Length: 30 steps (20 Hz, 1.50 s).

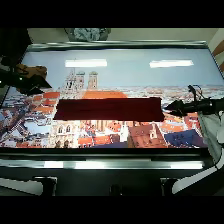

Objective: Fold the shirts.

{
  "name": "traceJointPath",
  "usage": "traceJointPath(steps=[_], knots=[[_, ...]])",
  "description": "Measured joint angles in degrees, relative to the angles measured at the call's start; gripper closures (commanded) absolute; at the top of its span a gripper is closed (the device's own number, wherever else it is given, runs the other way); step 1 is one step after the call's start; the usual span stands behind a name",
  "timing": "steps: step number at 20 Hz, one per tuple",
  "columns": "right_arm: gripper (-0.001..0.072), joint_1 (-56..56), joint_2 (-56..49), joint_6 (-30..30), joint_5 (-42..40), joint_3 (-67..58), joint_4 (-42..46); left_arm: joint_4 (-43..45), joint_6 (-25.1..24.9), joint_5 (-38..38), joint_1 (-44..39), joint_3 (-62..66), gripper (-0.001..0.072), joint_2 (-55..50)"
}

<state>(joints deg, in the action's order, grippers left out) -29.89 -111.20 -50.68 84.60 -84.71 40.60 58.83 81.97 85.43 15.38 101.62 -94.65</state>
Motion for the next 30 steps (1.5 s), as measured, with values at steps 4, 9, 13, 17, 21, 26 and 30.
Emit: traceJointPath(steps=[4, 9, 13, 17, 21, 26, 30], knots=[[0.0001, 2.0, -1.9, 0.7, -0.3, 0.2, -3.9, 0.0, 0.1, 0.4, -1.7, 0.0, 0.0012, 0.6], [0.0003, 7.2, -2.6, 2.1, -1.3, 0.3, -7.5, 0.1, 0.1, 0.5, -2.2, 0.0, 0.0011, 0.8], [0.0338, 12.2, -2.5, 2.3, -3.8, 0.3, -8.4, 0.1, 0.1, 0.6, -2.3, 0.0, 0.0016, 0.8], [0.0669, 15.5, -0.2, 0.8, -7.8, 0.3, -8.9, -0.7, 0.0, 0.6, -3.2, 0.0, 0.0661, 0.6], [0.0670, 16.3, 7.4, -3.0, -10.1, 0.1, -4.7, -6.7, -3.7, -0.9, -8.4, -2.0, 0.0676, -0.1], [0.0670, 16.6, 18.7, -10.3, -7.6, 0.0, 7.2, -13.5, -5.6, -11.3, -21.9, -9.5, 0.0677, -1.3], [0.0670, 16.6, 25.1, -14.2, -3.4, -0.1, 13.0, -18.4, -5.2, -22.1, -34.5, -12.7, 0.0677, -4.2]])
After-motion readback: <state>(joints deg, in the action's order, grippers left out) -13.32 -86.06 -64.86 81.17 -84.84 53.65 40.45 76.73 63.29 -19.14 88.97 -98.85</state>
